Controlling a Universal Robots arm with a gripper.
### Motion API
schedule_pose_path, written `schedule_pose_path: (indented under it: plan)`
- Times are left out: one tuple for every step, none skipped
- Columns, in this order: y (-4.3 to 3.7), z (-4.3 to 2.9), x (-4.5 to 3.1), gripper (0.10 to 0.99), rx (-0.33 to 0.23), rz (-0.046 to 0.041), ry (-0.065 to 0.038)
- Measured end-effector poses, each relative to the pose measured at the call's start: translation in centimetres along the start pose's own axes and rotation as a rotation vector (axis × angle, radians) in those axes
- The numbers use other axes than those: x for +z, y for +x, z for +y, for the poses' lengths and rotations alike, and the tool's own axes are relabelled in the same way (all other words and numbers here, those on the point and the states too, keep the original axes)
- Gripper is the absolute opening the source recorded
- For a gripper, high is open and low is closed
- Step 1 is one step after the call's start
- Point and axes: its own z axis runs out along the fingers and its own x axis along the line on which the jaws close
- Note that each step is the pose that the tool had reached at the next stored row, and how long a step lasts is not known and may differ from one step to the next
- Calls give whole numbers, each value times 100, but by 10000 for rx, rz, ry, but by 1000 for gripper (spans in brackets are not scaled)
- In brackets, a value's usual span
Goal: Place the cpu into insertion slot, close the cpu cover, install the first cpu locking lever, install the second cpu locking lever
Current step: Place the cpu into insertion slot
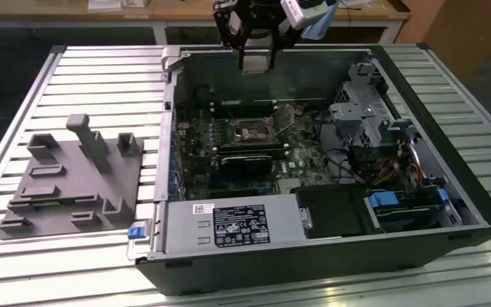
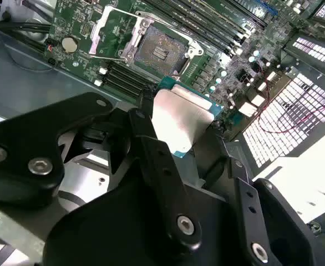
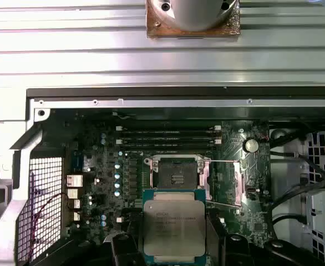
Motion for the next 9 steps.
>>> schedule_pose_path:
  plan:
    - [0,0,0,533,0,0,0]
    - [0,0,0,533,0,0,0]
    - [0,0,0,533,0,0,0]
    - [0,0,0,533,0,0,0]
    - [0,0,0,533,0,0,0]
    - [0,0,3,533,0,0,0]
    - [0,0,5,533,0,0,0]
    - [-1,0,8,533,0,0,0]
    - [0,-1,12,533,0,0,0]
